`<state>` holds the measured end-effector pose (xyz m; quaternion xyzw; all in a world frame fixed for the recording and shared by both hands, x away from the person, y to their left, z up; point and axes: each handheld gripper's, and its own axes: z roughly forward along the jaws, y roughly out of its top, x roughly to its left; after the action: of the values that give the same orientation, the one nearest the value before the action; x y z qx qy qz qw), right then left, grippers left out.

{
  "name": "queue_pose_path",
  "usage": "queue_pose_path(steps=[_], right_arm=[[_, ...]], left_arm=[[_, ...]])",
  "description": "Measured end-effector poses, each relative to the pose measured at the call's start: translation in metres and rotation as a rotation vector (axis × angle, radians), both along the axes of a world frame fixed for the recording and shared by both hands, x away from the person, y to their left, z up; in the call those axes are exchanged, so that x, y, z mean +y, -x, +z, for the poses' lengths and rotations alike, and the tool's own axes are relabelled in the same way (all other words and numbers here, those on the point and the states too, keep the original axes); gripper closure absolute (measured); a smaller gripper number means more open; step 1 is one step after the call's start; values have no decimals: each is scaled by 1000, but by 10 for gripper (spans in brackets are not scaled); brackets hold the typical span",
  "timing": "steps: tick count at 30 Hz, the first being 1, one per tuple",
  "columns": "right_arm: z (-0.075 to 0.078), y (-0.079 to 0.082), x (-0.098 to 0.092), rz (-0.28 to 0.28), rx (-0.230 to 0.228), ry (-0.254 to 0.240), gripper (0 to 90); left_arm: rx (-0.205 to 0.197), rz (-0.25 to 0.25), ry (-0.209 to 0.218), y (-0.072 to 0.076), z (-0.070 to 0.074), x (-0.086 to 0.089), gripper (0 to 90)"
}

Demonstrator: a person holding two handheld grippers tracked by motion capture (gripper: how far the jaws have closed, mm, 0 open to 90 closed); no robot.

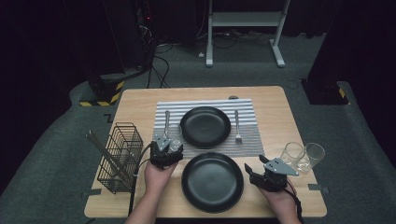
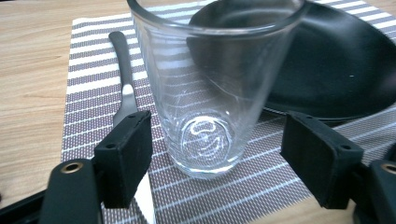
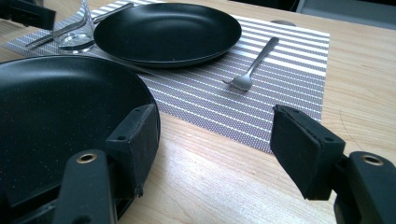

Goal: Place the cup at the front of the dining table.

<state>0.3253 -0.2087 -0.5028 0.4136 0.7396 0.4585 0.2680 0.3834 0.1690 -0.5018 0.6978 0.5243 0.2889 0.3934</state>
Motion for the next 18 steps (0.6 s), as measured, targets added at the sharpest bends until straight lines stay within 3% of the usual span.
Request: queue_pose_path(steps=[4, 11, 18], right_arm=[[-1, -1, -2, -4, 10, -4, 328], [-4, -1, -2, -6, 22, 1, 332], [-14, -7, -2, -31, 87, -3, 338]], left_arm=[[-19, -14, 18, 15, 3, 3, 332], [-19, -49, 6, 44, -1, 9, 408], [70, -115, -40, 65, -9, 16, 412]])
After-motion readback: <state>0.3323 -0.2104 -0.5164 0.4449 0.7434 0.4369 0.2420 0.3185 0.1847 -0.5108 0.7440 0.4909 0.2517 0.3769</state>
